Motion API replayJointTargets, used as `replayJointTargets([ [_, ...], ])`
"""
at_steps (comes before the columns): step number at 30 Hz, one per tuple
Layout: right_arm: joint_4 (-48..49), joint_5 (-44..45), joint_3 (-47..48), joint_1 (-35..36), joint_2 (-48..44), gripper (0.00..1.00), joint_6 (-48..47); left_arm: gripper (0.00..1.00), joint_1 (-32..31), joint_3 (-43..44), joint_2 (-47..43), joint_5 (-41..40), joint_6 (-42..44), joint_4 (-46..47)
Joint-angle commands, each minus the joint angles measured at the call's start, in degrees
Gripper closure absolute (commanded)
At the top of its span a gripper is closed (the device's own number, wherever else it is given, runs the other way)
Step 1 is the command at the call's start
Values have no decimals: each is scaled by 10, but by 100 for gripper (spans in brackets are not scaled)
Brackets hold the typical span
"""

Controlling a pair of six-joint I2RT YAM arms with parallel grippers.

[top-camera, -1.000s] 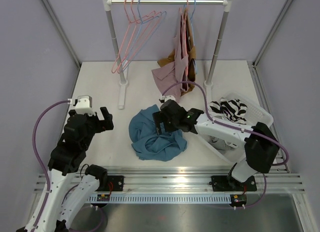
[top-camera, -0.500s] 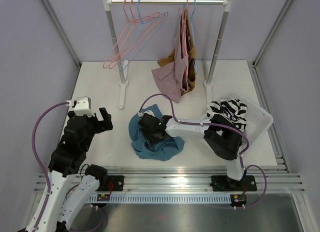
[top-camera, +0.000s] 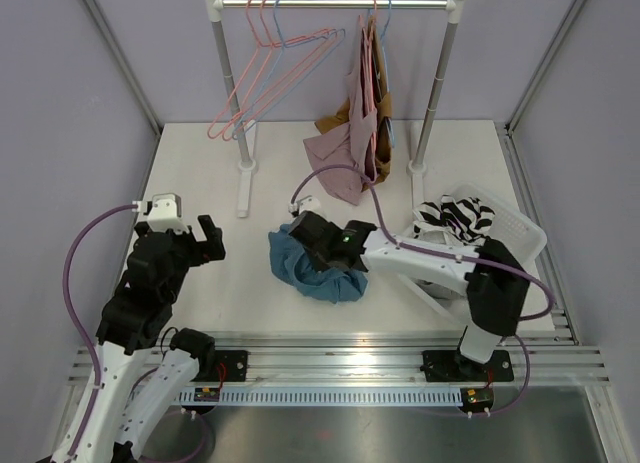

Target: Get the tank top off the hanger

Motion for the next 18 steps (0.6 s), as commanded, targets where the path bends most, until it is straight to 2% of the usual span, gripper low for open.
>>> replayJointTargets([
  [1, -49, 93, 33, 2, -109, 100, 8, 1, 2, -4, -12, -9, 5, 34],
  [9, -139, 204, 73, 2, -272, 100, 22, 1, 2, -5, -15, -8, 3, 39],
  [15, -293, 323, 155, -7, -342, 100, 62, 1, 2, -6, -26, -22, 1, 38],
  [18, -381, 364, 186, -34, -367, 100, 100, 1, 3, -7, -33, -38, -1, 38],
])
